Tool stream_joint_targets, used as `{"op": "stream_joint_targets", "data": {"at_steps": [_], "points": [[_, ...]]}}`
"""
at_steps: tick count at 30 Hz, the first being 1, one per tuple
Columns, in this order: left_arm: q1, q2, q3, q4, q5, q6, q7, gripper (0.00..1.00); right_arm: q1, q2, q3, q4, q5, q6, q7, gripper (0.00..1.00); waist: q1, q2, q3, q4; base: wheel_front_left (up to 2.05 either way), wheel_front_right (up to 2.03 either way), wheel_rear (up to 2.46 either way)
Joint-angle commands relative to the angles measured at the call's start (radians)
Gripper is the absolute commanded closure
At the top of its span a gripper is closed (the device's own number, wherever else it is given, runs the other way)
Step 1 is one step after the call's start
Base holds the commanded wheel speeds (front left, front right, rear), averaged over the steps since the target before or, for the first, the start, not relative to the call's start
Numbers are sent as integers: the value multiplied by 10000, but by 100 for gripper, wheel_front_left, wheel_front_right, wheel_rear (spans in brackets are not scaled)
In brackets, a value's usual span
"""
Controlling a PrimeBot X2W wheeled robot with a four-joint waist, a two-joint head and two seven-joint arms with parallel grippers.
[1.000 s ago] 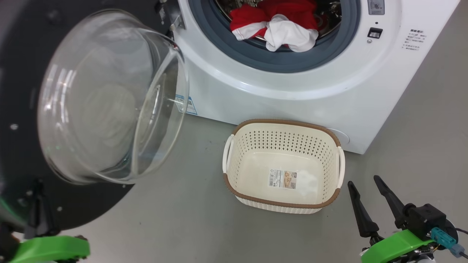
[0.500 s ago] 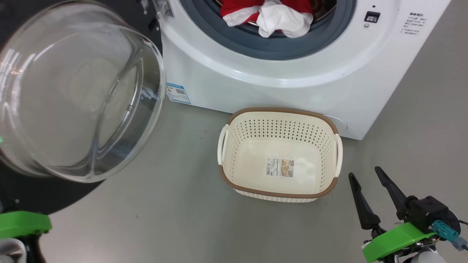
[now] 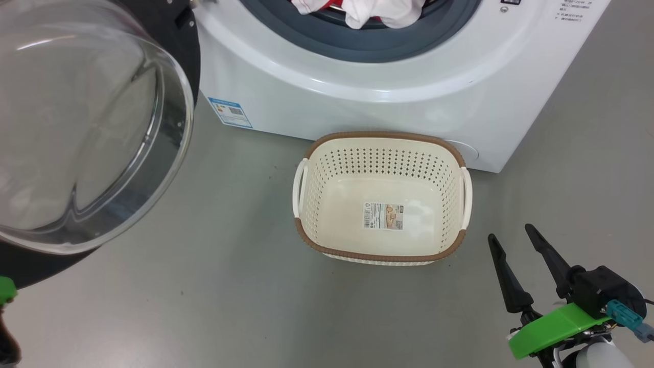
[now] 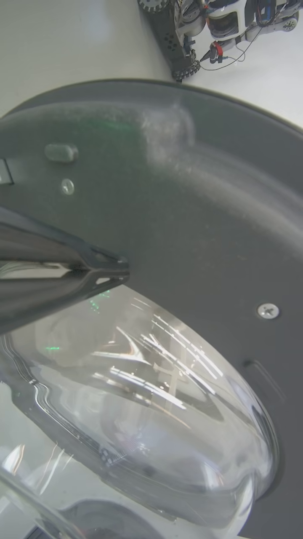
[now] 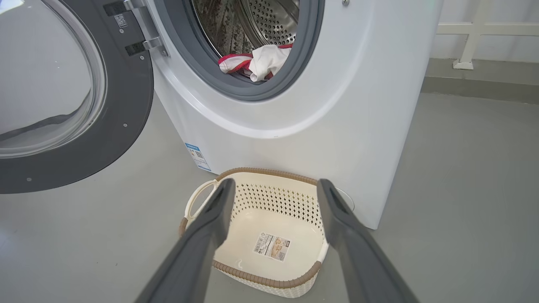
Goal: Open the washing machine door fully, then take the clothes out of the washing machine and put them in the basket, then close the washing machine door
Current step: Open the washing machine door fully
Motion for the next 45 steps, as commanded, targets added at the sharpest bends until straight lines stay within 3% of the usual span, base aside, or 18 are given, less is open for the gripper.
{"op": "stream_joint_targets", "data": {"at_steps": [1, 18, 28, 29, 31, 32, 33, 34, 45], "points": [[-231, 616, 365, -166, 169, -41, -49, 100, -339, -139, 277, -239, 11, 75, -92, 0, 0, 0, 71, -69, 0, 0, 0], [-6, 180, 600, -372, 666, -182, -49, 100, -317, -6, 201, -134, -34, 75, -92, 0, 0, 0, -280, -69, 0, 0, 0], [1116, -147, -414, -754, 537, -225, -49, 100, -83, 176, 208, -41, -111, 75, -92, 0, 0, 0, -938, -134, 0, 0, 0], [1250, -159, -613, -836, 459, -226, -49, 96, -64, 193, 199, -49, -115, 75, -92, 0, 0, 0, -984, -150, 0, 0, 0], [1521, -179, -933, -1007, 283, -227, -49, 63, -19, 221, 162, -49, -116, 75, -92, 0, 0, 0, -1091, -173, 0, 0, 0], [1677, -191, -1071, -1100, 203, -227, -49, 52, 15, 234, 151, -38, -113, 75, -92, 0, 0, 0, -1165, -188, 0, 0, 0], [2002, -207, -1421, -1283, 61, -228, -49, 4, 91, 264, 129, -30, -104, 75, -92, 0, 0, 0, -1299, -237, 0, 0, 0], [2154, -213, -1507, -1376, -18, -228, -49, 0, 134, 277, 112, -26, -103, 75, -92, 0, 0, 0, -1367, -267, 0, 0, 0], [3359, -222, -2964, -2577, -416, -229, -49, 0, 368, 364, -253, -58, -133, 75, -92, 0, 0, 0, -1571, -823, 0, 0, 0]]}}
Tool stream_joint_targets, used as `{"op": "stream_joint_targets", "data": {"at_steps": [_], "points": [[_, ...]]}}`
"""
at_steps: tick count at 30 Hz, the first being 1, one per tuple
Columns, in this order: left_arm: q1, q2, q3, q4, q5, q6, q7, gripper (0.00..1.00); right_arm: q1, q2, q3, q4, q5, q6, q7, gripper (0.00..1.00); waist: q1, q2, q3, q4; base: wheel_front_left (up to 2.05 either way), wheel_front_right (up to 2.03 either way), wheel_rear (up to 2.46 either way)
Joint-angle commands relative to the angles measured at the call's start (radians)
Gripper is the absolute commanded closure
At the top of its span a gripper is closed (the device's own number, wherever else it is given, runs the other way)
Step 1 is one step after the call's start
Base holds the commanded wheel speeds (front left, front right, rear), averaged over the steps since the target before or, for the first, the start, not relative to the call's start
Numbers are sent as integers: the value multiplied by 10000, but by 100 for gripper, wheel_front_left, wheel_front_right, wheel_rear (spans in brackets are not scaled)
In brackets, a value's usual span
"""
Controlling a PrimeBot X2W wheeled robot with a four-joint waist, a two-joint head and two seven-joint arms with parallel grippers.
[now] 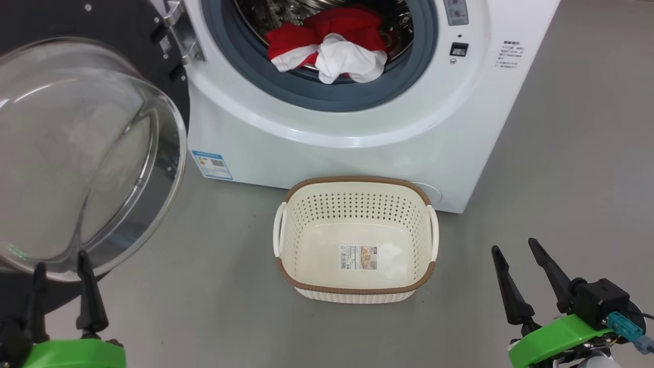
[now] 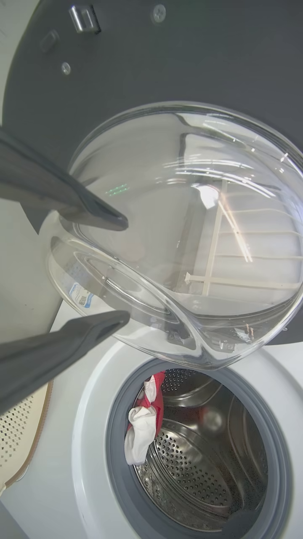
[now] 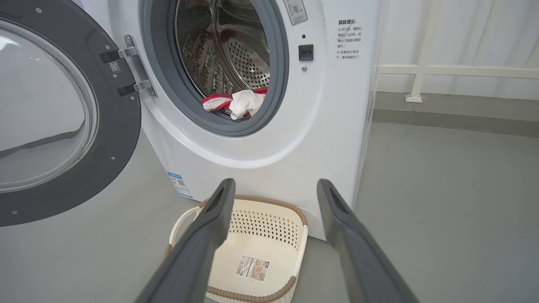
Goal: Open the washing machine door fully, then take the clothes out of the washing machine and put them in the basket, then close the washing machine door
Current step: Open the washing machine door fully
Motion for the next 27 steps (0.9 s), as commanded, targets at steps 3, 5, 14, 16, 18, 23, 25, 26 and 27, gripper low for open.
{"op": "stream_joint_targets", "data": {"at_steps": [3, 5, 14, 16, 18, 23, 25, 26, 27], "points": [[182, 395, -74, -528, -147, -53, -49, 0, 74, -21, 67, -238, -99, 75, -92, 0, 0, 0, -54, -342, 0, 0, 0], [277, 463, -340, -682, -241, -53, -49, 0, 89, 3, -1, -245, -101, 75, -92, 0, 0, 0, -58, -521, 0, 0, 0], [477, 772, -1612, -1120, -800, -53, -49, 0, 64, 94, -311, -281, -97, 75, -92, 0, 0, 0, -18, -1334, 0, 0, 0], [504, 803, -1741, -1163, -829, -53, -49, 0, 56, 105, -367, -285, -98, 75, -92, 0, 0, 0, -24, -1424, 0, 0, 0], [554, 859, -1965, -1196, -926, -53, -49, 0, 43, 128, -469, -305, -92, 75, -92, 0, 0, 0, -12, -1605, 0, 0, 0], [602, 944, -2389, -1233, -935, -53, -49, 0, 47, 137, -613, -335, -105, 75, -92, 0, 0, 0, 25, -2004, 0, 0, 0], [614, 954, -2540, -1236, -981, -53, -49, 0, 60, 144, -674, -343, -110, 75, -92, 0, 0, 0, 25, -2153, 0, 0, 0], [625, 961, -2604, -1232, -987, -53, -49, 0, 72, 147, -696, -350, -112, 75, -92, 0, 0, 0, 24, -2222, 0, 0, 0], [627, 965, -2665, -1239, -999, -53, -49, 0, 85, 149, -727, -352, -113, 75, -92, 0, 0, 0, 23, -2284, 0, 0, 0]]}}
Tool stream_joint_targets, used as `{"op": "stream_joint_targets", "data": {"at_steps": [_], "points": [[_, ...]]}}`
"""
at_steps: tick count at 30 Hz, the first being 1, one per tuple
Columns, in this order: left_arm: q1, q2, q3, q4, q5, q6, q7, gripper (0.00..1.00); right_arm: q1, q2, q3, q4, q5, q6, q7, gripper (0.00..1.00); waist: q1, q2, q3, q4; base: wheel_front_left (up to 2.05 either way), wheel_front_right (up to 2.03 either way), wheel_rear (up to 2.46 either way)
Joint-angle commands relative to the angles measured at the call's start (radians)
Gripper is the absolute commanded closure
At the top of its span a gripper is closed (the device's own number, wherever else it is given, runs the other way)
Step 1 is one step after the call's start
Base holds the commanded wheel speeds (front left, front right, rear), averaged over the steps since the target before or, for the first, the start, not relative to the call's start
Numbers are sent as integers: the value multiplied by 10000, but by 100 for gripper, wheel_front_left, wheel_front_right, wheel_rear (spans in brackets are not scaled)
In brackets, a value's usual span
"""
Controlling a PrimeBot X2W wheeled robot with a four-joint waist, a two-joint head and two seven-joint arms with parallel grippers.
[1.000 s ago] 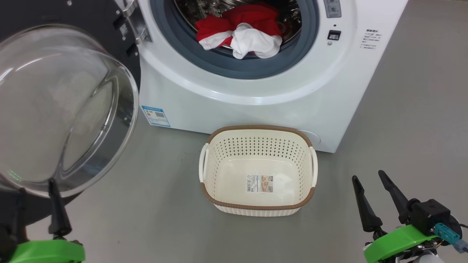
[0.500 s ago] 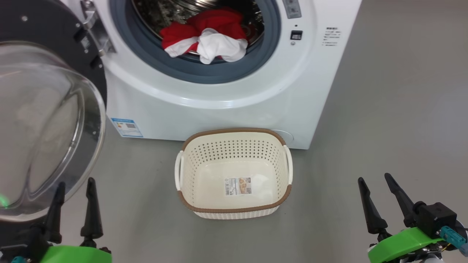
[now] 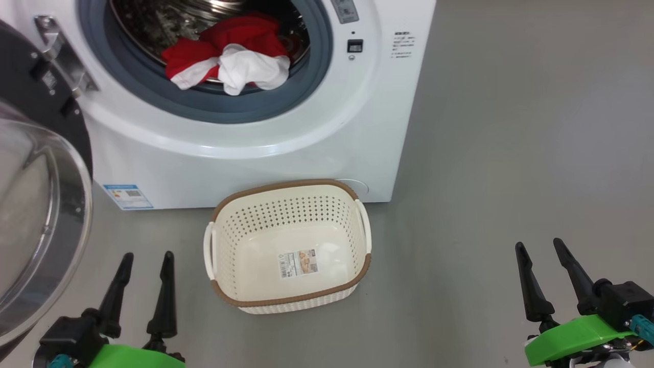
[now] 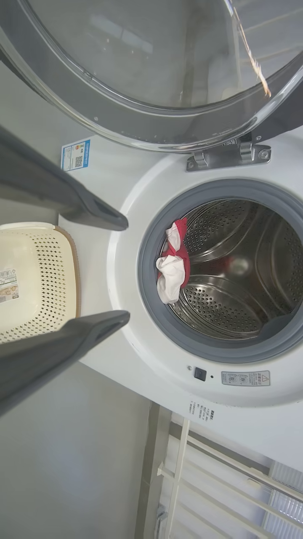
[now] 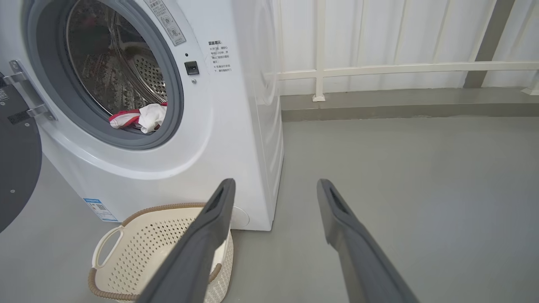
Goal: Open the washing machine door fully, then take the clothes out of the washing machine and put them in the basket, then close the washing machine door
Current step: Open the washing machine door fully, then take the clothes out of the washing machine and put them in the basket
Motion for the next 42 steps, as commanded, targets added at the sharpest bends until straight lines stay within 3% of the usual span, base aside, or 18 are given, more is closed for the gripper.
{"op": "stream_joint_targets", "data": {"at_steps": [1, 15, 42], "points": [[28, 236, 227, -296, -40, -53, -49, 0, -80, -103, 152, -264, -69, 73, -92, 0, 0, 0, 1, -242, 0, 0, 0], [109, 147, -243, -391, -397, -53, -49, 0, 78, -99, -94, -301, -79, 73, -92, 0, 0, 0, -70, -834, 0, 0, 0], [36, 246, -369, -482, -630, -54, -49, 0, -27, -29, -127, -329, -95, 73, -92, 0, 0, 0, 13, -786, 1, -1, 0]]}}
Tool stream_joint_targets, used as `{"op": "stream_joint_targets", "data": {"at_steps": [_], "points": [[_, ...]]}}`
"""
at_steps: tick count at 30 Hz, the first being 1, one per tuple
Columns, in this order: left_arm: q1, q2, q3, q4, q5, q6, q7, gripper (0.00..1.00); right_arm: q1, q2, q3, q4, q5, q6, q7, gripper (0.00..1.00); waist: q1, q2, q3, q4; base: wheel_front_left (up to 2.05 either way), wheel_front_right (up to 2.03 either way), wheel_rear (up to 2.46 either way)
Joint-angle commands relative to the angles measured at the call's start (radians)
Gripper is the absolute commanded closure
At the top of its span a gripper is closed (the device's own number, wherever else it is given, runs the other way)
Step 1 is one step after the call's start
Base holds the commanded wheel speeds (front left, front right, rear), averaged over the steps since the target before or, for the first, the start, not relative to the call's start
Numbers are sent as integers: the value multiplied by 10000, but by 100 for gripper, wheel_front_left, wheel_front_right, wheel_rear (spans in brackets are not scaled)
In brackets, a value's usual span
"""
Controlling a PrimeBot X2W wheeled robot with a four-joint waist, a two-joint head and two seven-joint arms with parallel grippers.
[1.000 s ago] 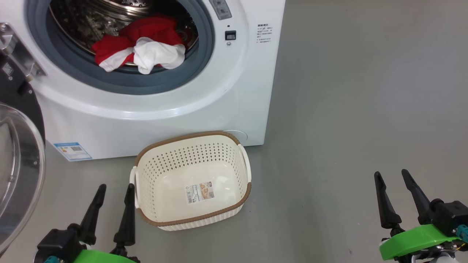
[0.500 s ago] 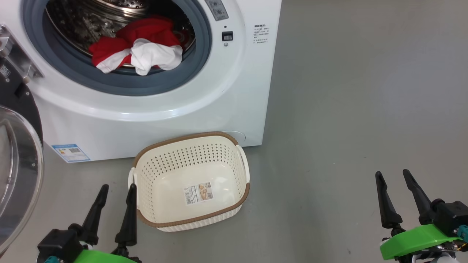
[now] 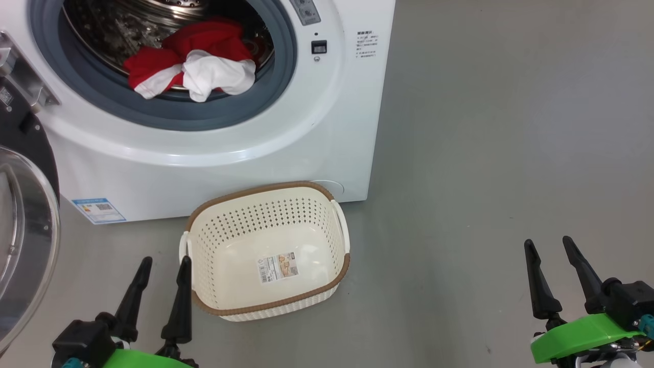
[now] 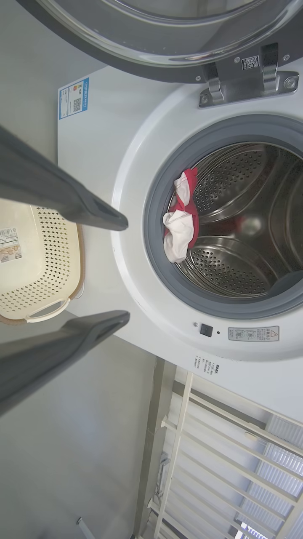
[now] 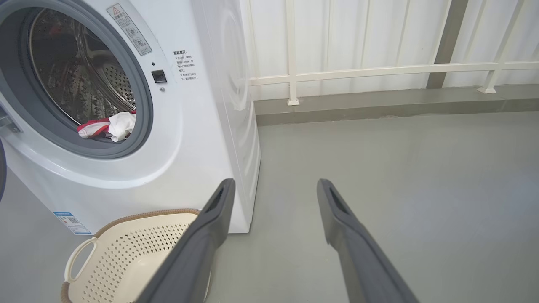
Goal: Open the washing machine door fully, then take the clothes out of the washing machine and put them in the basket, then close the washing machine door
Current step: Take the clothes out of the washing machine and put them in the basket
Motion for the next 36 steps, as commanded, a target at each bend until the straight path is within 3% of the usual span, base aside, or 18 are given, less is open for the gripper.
{"op": "stream_joint_targets", "data": {"at_steps": [1, 24, 36], "points": [[-136, 188, 285, -288, -6, -54, -49, 0, -48, -87, 218, -247, -86, 75, -92, 0, 0, 0, 4, 3, 34, -34, 0], [-229, 124, 342, -350, -173, -54, -49, 0, -109, -61, 305, -242, -97, 75, -92, 0, 0, 0, 67, 90, 89, -89, 0], [-154, 151, 307, -375, -139, -54, -49, 0, -61, -63, 360, -233, -117, 75, -92, 0, 0, 0, 25, 123, 14, -14, 0]]}}
